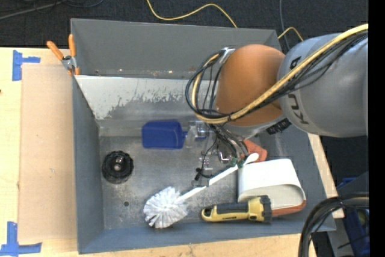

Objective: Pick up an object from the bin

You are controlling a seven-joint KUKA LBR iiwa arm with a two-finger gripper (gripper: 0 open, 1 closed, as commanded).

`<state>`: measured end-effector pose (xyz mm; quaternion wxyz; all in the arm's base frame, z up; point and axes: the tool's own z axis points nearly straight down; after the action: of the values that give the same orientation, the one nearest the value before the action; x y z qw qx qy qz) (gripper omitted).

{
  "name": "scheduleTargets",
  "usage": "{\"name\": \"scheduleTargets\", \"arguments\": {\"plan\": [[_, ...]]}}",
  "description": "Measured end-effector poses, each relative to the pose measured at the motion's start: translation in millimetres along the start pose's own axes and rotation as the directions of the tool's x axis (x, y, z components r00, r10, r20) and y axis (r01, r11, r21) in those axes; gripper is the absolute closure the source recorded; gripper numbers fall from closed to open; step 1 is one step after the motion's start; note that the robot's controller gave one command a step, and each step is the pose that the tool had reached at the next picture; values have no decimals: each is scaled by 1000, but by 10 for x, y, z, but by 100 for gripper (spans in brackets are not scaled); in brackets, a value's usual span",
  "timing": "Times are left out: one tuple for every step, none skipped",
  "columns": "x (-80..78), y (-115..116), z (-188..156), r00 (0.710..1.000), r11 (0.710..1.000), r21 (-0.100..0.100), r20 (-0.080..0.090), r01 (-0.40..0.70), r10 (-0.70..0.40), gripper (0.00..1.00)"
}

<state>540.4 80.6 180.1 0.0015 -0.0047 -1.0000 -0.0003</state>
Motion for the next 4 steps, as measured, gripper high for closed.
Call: {"name": "scheduleTargets", "arguments": {"plan": [[0,0,0,1000,1000,0,0,0,0,0],[430,-218,-36,1000,1000,0,-3,14,-14,0],[29,257,603,1000,1000,-2,10,-28,28,0],[-79,387,898,999,999,-2,0,-33,33,0]]}}
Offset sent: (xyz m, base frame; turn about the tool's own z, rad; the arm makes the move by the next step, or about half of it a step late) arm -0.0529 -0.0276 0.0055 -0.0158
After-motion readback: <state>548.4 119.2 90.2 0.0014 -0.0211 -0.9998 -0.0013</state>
